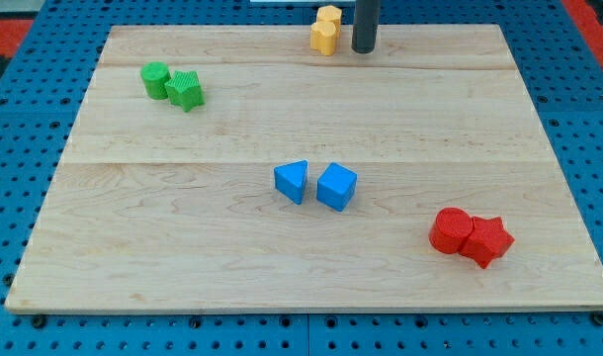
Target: Push the red star to the top right side of the board
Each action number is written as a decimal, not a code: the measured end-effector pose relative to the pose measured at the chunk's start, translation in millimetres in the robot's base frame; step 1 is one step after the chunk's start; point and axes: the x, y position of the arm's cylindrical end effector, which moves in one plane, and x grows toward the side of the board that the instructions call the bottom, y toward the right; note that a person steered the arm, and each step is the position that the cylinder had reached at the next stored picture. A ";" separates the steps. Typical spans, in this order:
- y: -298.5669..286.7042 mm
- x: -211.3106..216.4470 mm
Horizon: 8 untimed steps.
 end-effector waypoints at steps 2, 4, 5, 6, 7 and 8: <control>4.8 0.4; 134.1 112.7; 232.4 181.1; 248.7 277.8; 247.9 354.0; 157.1 358.9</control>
